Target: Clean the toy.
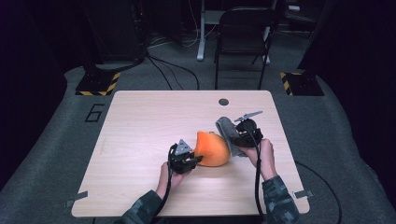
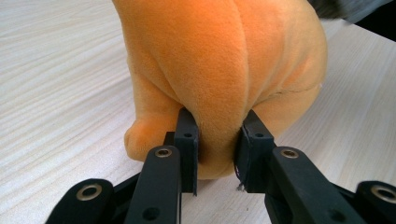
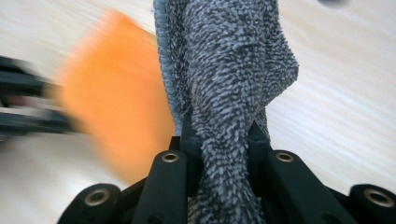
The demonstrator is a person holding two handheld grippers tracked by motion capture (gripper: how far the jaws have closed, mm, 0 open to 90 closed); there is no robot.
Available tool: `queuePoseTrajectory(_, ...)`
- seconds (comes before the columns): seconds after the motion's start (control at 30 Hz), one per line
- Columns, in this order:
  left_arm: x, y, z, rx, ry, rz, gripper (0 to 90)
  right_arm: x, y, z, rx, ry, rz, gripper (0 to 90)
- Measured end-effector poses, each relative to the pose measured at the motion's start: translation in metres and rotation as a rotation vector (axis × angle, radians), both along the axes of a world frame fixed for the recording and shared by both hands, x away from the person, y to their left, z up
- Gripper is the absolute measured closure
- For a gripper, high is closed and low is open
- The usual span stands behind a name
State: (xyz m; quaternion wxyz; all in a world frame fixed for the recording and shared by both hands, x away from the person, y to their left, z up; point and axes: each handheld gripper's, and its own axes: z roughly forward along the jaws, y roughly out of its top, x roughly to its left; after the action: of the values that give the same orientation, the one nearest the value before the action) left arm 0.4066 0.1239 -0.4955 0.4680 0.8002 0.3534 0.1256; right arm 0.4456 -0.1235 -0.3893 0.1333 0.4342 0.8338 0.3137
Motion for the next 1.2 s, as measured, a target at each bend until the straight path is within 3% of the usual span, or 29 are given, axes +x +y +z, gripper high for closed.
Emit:
queuePoseTrajectory(0.13,-0.002,-0.001,0.001,0.008,-0.003,-0.002,72.9,-0.017,0.033,0.011,0.01,-0.03,0.097,75.7)
queuePoseTrajectory(0.23,-0.002,-0.002,0.001,0.025,-0.021,-0.004,73.0,-0.02,0.054,0.002,-0.028,-0.025,0.146,75.5)
queuePoseTrajectory(0.33,-0.001,-0.001,-0.001,0.025,-0.01,-0.003,73.1,-0.017,0.062,-0.012,-0.081,-0.02,0.136,75.7)
queuePoseTrajectory(0.73,-0.001,-0.002,-0.001,0.013,-0.005,-0.006,73.3,-0.01,0.046,-0.015,-0.109,-0.003,0.108,76.0)
queuePoseTrajectory(1.2,0.001,-0.001,-0.001,0.007,0.0,-0.011,73.2,0.002,0.021,-0.026,-0.107,0.041,0.017,75.8)
